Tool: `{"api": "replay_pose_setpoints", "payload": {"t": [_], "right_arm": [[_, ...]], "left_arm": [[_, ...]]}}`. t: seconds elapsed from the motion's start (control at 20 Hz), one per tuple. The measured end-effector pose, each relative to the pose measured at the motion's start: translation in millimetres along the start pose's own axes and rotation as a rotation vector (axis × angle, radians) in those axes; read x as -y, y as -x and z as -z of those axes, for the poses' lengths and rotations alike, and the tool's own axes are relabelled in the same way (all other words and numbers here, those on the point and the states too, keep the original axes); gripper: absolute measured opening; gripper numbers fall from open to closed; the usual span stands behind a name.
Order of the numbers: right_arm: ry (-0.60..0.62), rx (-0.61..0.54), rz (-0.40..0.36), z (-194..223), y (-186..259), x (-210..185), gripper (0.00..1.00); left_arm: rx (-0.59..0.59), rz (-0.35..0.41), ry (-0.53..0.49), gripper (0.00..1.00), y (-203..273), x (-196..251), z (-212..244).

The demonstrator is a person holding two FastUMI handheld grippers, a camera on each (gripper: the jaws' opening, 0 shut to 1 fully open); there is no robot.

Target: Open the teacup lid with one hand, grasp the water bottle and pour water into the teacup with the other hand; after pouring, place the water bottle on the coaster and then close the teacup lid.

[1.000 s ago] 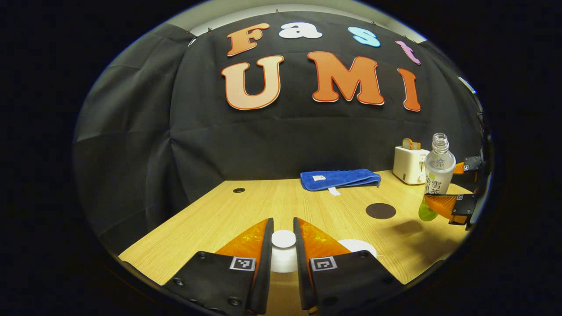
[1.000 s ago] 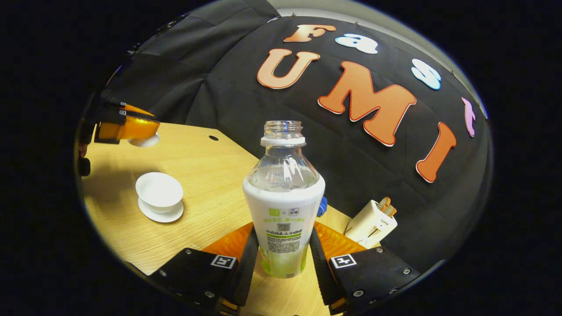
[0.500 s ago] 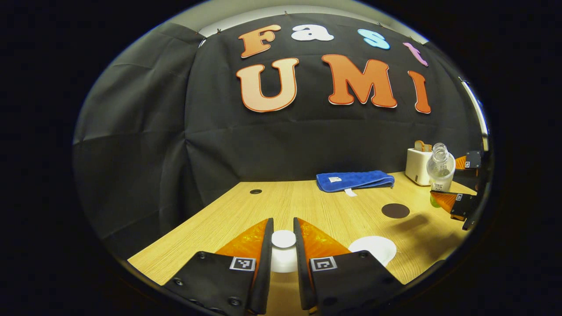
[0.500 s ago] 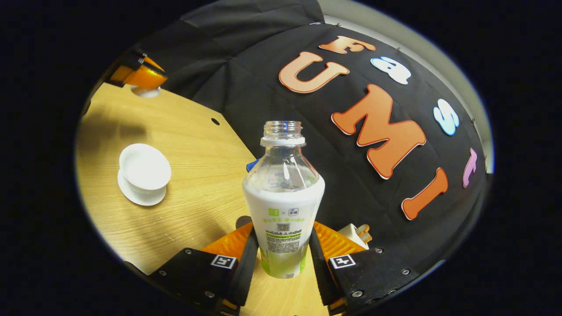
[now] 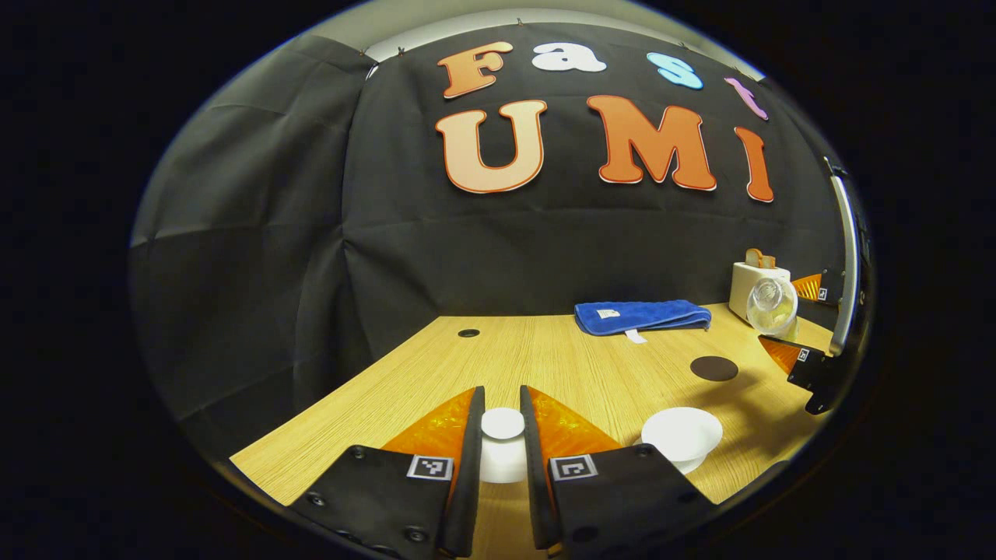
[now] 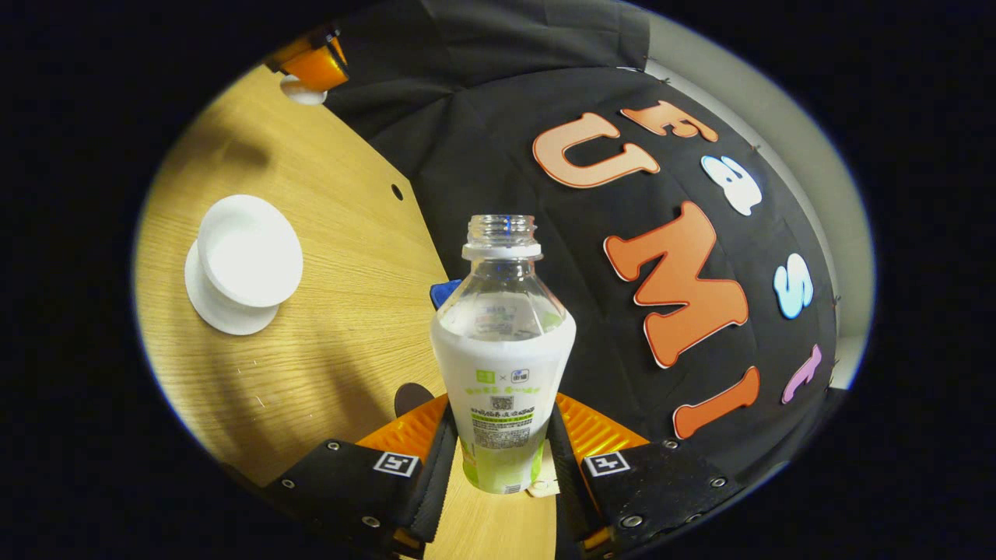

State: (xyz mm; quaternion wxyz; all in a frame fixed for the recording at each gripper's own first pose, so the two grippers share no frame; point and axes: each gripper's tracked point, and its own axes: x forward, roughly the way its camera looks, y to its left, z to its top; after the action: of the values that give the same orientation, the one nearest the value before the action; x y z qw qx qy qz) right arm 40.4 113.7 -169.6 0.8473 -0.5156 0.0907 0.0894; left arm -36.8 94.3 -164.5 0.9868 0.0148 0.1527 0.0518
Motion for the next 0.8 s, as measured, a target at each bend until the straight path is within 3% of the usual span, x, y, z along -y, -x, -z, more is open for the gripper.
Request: {"api": "replay_pose_setpoints", "payload": {"t": [0.15, 0.25, 0.8], "right_arm": [[0.107, 0.015, 0.035, -3.7, -12.7, -3.8, 0.63], [0.16, 0.026, 0.049, -3.9, -9.9, -5.8, 0.63], [0.37, 0.1, 0.113, -17.3, -7.8, -8.6, 0.63]], "left_arm": [[-0.003, -0.009, 0.009, 0.28, 0.9, -7.0, 2.0], [-0.002, -0.015, 0.012, 0.31, 3.2, -12.0, 3.4], [-0.003, -0.02, 0.015, 0.31, 9.7, -18.8, 9.0]]}}
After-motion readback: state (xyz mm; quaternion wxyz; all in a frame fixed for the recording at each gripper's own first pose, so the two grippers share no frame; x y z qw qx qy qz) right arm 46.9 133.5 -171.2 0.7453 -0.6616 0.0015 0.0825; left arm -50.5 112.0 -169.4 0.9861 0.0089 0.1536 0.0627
